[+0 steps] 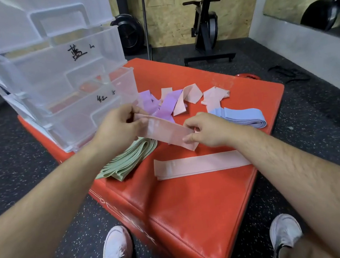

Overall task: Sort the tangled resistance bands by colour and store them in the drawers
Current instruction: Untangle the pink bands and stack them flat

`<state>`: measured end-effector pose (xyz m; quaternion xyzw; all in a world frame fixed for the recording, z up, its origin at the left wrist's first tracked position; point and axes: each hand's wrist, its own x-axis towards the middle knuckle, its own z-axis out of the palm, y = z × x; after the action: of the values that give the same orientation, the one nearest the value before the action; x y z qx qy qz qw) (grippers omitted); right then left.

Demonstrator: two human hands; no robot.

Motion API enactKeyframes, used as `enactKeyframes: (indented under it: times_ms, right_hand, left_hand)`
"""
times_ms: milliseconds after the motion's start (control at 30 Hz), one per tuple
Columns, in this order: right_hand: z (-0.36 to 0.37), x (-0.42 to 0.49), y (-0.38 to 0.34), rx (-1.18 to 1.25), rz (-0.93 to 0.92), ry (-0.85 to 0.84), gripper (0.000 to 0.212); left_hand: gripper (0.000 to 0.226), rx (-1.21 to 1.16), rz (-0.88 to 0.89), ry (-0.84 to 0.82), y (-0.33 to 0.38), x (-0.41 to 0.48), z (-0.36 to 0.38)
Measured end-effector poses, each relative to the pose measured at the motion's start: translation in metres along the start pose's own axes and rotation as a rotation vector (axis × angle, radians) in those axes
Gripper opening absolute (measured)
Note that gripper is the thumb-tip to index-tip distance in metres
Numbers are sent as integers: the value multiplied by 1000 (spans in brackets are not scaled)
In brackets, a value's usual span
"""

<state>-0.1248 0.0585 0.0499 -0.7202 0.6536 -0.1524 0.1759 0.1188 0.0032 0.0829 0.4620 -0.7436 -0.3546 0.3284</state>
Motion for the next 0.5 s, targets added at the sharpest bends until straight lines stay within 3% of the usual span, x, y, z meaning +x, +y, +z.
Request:
enactKeyframes:
  times_ms: [133, 333, 500]
  right_hand:
    - [-10, -13, 19, -63, 57, -15, 11]
    - [-43, -41, 50, -163, 225, 22, 13]
    - [-65, -74, 77, 144, 271, 37, 8]
  left_hand:
    - [9, -223, -91, -25, -4, 3, -13]
    - [7, -276, -215, -19, -13, 7, -18]
    - [13, -233, -252, -134, -19, 5, -2]
